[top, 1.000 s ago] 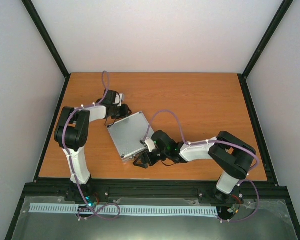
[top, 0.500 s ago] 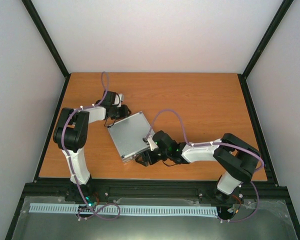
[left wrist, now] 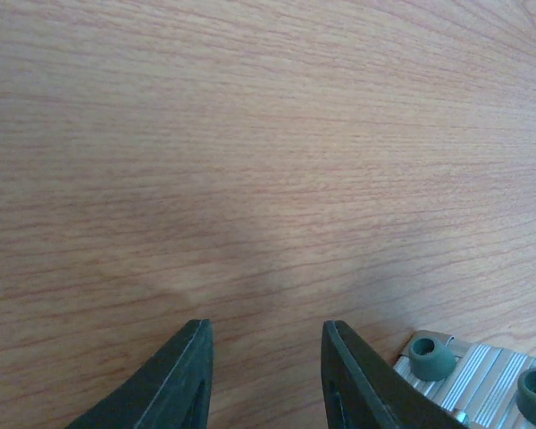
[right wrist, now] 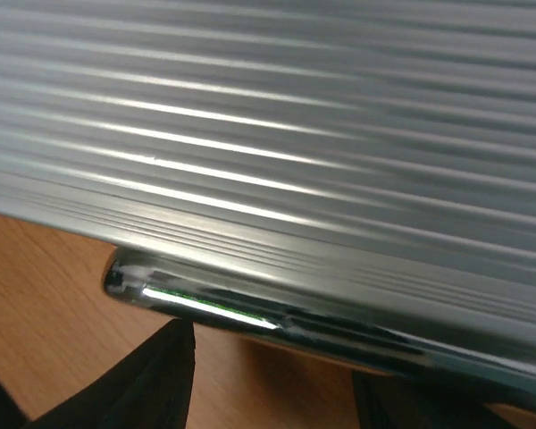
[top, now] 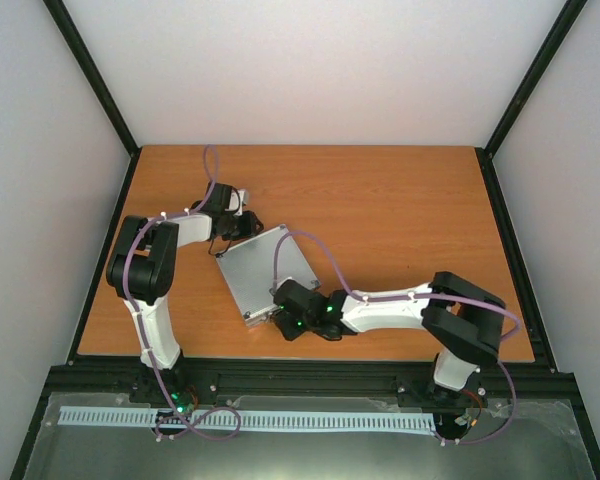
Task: Pack up texas hold em set
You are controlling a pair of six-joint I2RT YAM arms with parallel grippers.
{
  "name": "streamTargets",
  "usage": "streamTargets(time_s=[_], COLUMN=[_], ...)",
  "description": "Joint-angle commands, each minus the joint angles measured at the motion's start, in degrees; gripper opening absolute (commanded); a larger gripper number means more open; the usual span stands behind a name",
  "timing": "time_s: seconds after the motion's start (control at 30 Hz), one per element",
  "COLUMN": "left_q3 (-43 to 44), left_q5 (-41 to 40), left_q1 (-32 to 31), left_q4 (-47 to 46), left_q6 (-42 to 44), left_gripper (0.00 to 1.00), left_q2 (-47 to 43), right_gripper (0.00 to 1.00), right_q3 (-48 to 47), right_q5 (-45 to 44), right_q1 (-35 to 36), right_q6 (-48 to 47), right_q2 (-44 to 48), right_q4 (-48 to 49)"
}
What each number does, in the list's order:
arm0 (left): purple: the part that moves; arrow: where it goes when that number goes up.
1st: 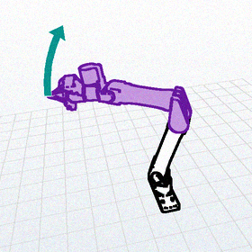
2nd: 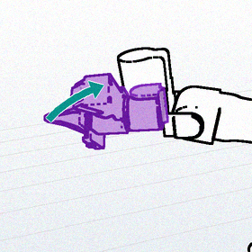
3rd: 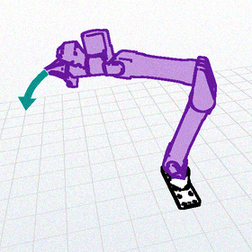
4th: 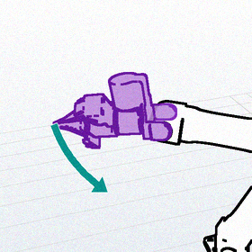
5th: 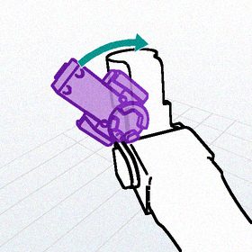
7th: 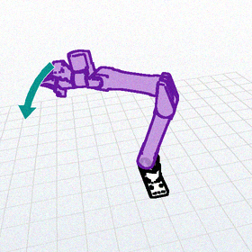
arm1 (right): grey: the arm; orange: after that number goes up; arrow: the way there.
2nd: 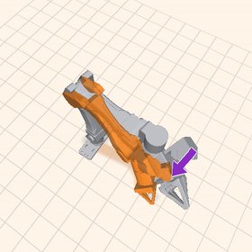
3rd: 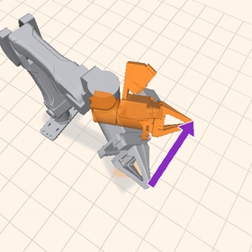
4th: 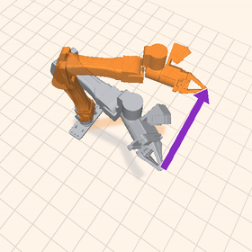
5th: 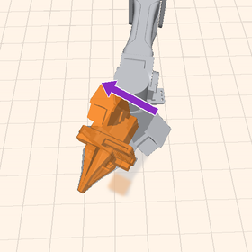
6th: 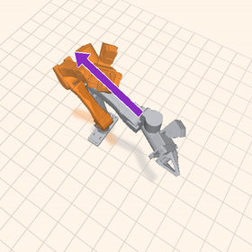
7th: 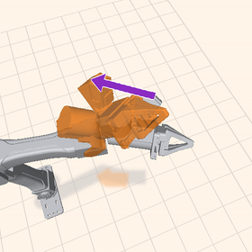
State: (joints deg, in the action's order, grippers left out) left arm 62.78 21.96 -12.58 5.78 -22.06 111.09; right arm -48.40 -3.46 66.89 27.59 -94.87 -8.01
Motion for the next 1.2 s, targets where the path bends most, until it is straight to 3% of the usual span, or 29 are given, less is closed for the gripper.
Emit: streamTargets(time_s=[0.0, 0.13, 0.37, 0.67, 1.07, 1.17], left_q3=[-1.35, -1.35, -1.61, -1.61, -1.78, -2.07], left_q5=[1.11, 1.44, 1.59, 1.29, 1.24, 1.29], left_q1=[-0.57, -0.59, -0.56, -0.56, -0.6, -0.56], left_q4=[4.85, 4.77, 4.41, 4.59, 4.5, 4.42], left_q6=[1.63, 1.59, 1.63, 1.81, 1.6, 1.57], left_gripper=[0.35, 0.35, 0.35, 0.35, 0.35, 0.35], left_q2=[0.26, 0.35, 0.68, 0.26, 0.18, 0.02], right_gripper=[0.48, 0.41, 0.42, 0.1, 0.09, 0.1], right_q3=[-3.86, -5.14, -5.0, -3.31, 0.51, 0.25], right_q5=[-8.05, -8.45, -11.03, -11.47, -14.23, -18.32], right_q1=[2.58, 2.95, 3.02, 3.16, 3.14, 2.71], right_q6=[0.94, 3.03, 5.18, 6.23, 5.94, 5.55], right_q2=[-4.84, -7.43, -7.75, -6.97, 0.2, 0.84], right_q4=[-5.77, -7.36, -9.79, -10.3, -10.99, -13.3])
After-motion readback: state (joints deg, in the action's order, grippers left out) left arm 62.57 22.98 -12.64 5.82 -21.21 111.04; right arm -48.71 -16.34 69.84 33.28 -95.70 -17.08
